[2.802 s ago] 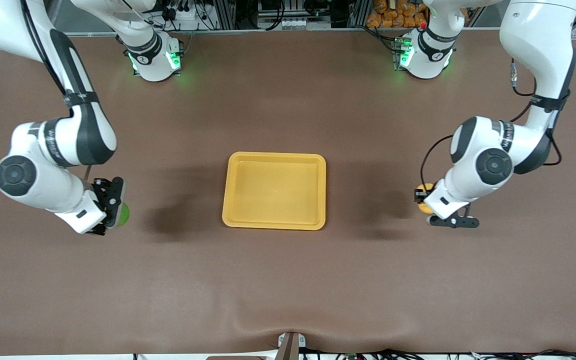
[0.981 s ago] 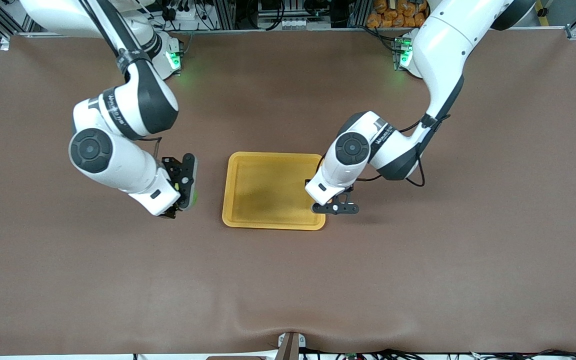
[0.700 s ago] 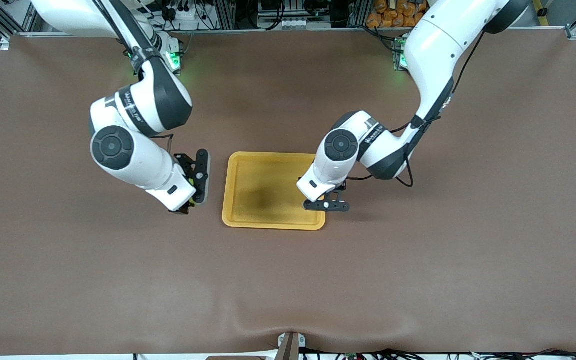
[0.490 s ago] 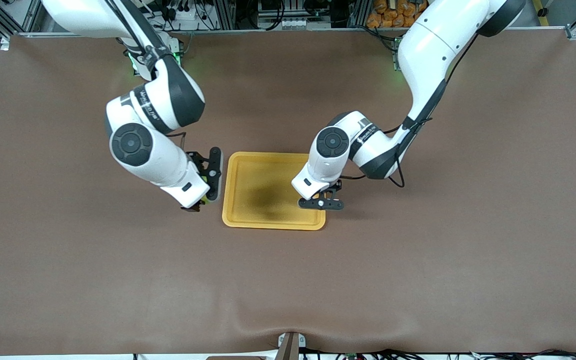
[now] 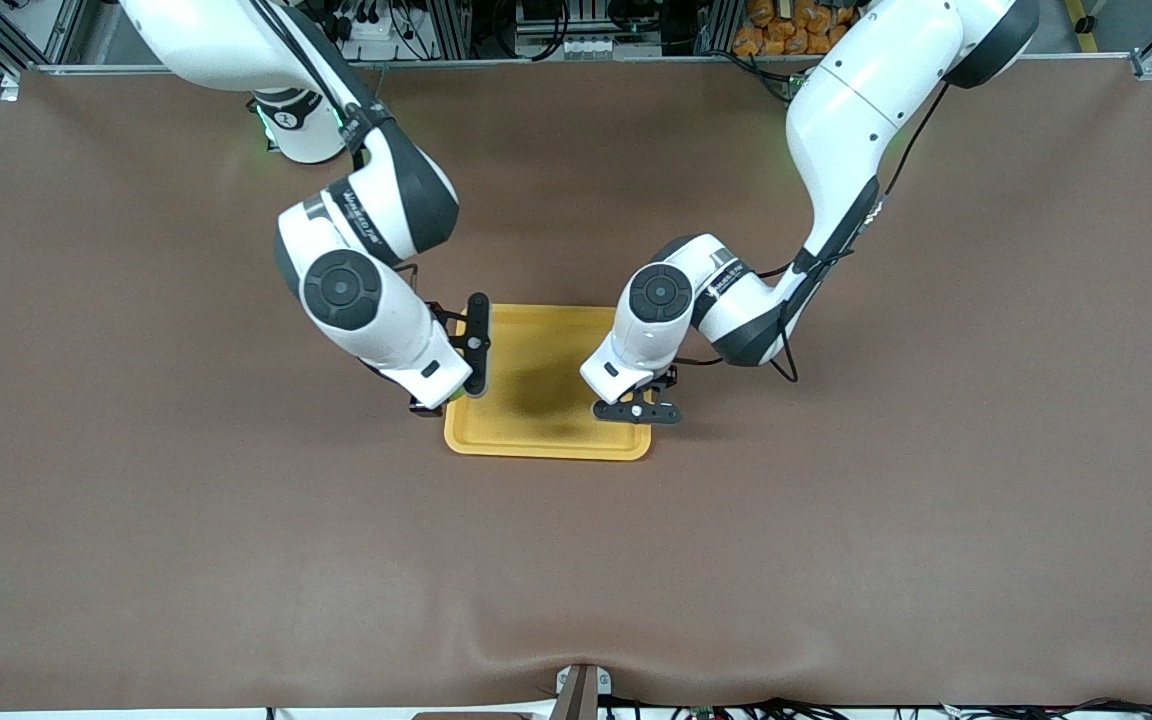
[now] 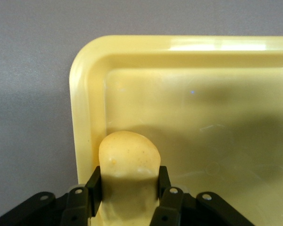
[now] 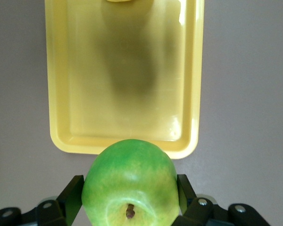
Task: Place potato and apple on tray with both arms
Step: 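Lower the apple and potato into the tray and open both grippers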
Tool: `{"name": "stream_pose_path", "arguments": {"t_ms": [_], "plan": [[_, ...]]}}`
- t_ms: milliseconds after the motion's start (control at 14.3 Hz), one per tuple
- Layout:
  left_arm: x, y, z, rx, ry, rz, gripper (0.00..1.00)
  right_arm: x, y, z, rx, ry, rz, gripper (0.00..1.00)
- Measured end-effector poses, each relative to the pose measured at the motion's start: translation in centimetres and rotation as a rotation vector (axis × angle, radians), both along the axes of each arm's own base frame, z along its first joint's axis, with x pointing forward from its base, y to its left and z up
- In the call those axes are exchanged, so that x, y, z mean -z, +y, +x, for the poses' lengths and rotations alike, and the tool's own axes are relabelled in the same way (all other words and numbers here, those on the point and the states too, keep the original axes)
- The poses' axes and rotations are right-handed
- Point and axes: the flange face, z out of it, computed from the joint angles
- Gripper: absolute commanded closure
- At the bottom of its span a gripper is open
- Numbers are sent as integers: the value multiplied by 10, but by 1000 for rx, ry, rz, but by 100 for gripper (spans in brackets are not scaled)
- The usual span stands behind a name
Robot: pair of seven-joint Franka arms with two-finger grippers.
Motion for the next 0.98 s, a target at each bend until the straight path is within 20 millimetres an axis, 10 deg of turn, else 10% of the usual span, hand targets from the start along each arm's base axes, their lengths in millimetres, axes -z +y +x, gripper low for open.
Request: {"name": "stream_pose_path", "arguments": {"t_ms": [70,630,981], "plan": [[0,0,0,0,0,0,0,5,4,-1,1,-5,1,100],[-14,8,17,-8,-43,1,0,49,41,-22,9,-38,-84,100],[-77,52,47,-80,-66,51,0,73,50,-29,13,-44,-130,100]]}}
